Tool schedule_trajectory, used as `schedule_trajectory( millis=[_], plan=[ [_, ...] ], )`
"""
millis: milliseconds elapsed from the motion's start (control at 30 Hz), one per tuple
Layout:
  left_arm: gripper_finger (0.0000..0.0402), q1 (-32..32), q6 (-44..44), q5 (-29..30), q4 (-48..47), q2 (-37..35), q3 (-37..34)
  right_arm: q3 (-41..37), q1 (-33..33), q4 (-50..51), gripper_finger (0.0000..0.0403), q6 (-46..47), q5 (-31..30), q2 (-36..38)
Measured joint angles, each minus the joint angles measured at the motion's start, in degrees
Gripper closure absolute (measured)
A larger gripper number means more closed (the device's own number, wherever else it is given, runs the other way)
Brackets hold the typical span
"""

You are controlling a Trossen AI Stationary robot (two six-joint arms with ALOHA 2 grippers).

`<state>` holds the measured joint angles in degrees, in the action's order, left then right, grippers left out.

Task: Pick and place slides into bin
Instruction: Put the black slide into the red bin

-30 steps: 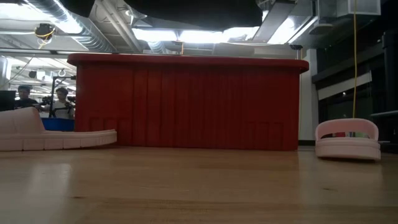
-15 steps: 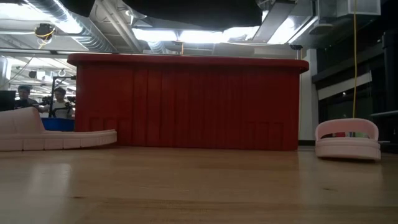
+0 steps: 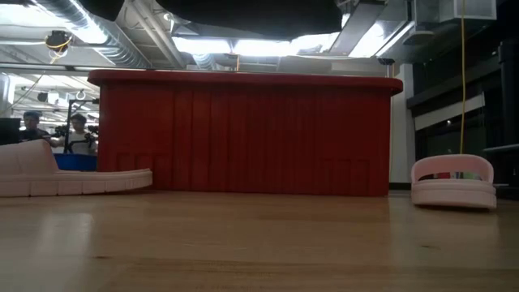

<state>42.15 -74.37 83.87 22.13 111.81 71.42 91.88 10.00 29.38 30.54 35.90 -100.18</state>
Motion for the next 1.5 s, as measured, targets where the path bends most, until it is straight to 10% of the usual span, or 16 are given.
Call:
schedule_trajectory(
  millis=[1067, 1500],
  plan=[
    [0.0395, 0.0, 1.41, 0.54, 0.26, -1.29, -0.07, 0.11, 0.44, -0.47, 0.0389, 0.62, 0.67, 0.02],
    [0.0397, 1.02, 1.55, 0.88, 0.35, -1.31, -0.07, 0.22, 0.68, 1.42, 0.0307, -2.74, -2.44, 0.0]
  ],
)
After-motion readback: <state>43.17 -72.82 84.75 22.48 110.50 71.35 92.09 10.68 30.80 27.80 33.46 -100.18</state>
